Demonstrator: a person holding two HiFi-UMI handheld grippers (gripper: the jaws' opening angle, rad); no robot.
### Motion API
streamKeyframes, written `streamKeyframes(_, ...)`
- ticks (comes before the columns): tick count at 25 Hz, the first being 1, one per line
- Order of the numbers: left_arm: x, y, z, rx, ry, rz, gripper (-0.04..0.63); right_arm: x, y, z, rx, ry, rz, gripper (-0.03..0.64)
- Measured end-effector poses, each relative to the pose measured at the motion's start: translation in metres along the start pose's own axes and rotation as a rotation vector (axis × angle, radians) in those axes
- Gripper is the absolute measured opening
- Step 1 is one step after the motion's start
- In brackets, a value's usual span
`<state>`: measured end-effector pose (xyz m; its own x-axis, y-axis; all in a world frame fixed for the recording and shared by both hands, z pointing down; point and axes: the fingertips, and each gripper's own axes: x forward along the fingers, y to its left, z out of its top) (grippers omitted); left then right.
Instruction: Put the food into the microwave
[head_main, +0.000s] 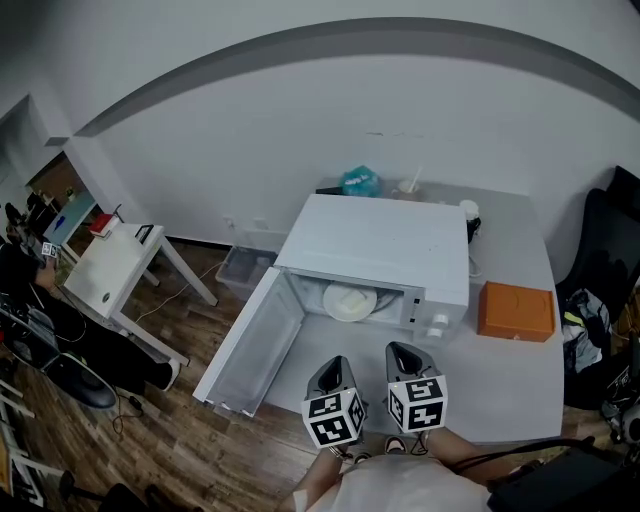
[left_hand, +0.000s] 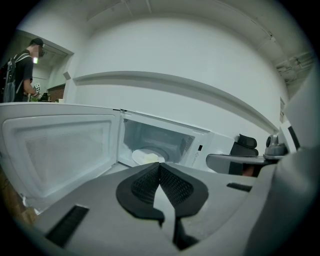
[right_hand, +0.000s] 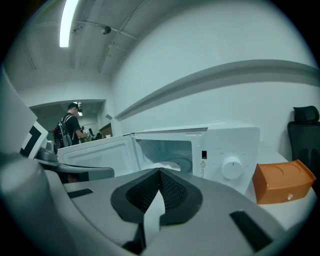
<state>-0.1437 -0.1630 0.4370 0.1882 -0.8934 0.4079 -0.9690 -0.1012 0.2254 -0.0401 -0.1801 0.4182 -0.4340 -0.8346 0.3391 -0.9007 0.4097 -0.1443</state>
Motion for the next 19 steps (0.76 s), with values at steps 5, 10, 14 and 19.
streamKeyframes(5, 0.0005, -0.0020, 0.0022, 0.011, -0.002, -0.008, 0.003, -0.0032, -0.0023, -0.0012, 0.015, -0.004, -0.014, 0.017)
streamKeyframes(10, -0.0001, -0.0038, 0.0005, 0.016, 0.006, -0.017, 0.004, -0.0068, -0.0039, -0.0043, 0.030, 0.002, -0.022, 0.017)
streamKeyframes(14, -0.0015, -0.0022, -0.0028, 0.012, 0.017, -0.017, 0.005, -0.0092, -0.0054, -0.0079, 0.043, 0.012, -0.028, 0.017)
streamKeyframes(19, -0.0012, 0.0017, -0.0055, 0.009, 0.021, -0.011, 0.003, -0.0105, -0.0076, -0.0104, 0.047, 0.017, -0.037, 0.017)
